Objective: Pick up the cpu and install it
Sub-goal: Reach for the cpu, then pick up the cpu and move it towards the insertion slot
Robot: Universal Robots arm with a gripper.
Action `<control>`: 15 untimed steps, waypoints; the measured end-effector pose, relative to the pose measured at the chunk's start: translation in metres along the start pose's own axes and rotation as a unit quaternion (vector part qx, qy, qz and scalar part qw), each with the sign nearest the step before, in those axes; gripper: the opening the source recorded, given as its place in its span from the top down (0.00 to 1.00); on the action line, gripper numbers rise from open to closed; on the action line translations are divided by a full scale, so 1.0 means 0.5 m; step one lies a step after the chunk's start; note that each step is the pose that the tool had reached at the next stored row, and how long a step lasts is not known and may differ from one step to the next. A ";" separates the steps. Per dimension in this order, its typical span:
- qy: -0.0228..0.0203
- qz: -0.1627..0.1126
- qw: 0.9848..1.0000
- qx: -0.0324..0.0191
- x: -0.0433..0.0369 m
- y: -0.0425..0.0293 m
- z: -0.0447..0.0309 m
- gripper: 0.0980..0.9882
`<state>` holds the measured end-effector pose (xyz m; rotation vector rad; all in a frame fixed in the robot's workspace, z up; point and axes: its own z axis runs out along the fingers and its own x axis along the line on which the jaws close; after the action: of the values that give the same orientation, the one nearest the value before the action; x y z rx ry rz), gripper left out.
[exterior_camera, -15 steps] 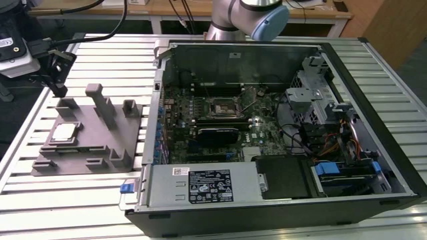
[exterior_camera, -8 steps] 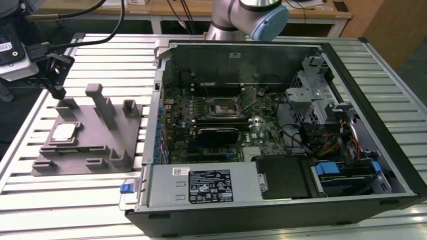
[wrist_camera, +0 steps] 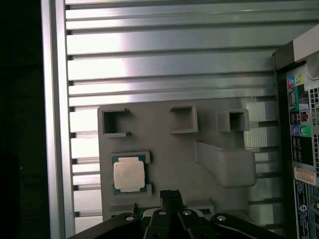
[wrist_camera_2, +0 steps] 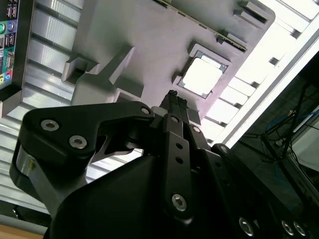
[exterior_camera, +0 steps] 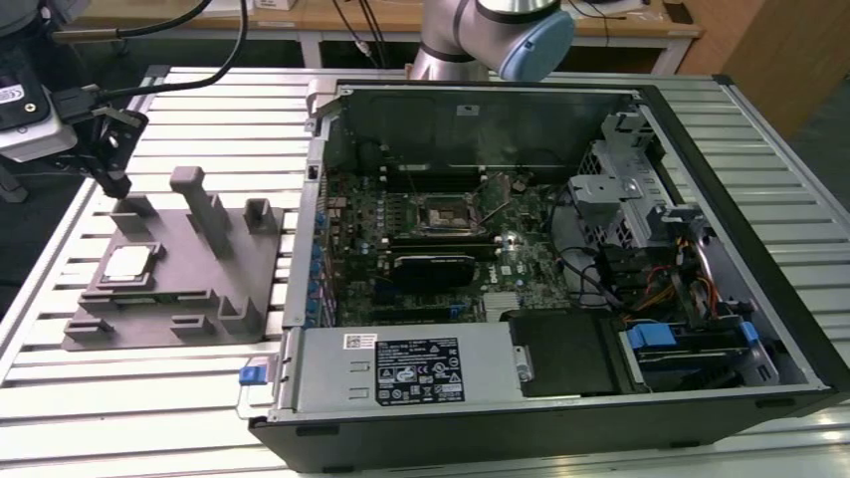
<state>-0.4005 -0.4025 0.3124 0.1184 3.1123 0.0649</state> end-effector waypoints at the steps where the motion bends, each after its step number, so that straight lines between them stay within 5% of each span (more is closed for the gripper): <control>1: 0.000 0.000 1.000 0.000 0.000 0.001 0.000 0.99; 15: 0.000 0.000 1.000 0.000 0.002 0.008 0.012 0.99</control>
<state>-0.4007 -0.3983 0.3067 0.1182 3.1123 0.0650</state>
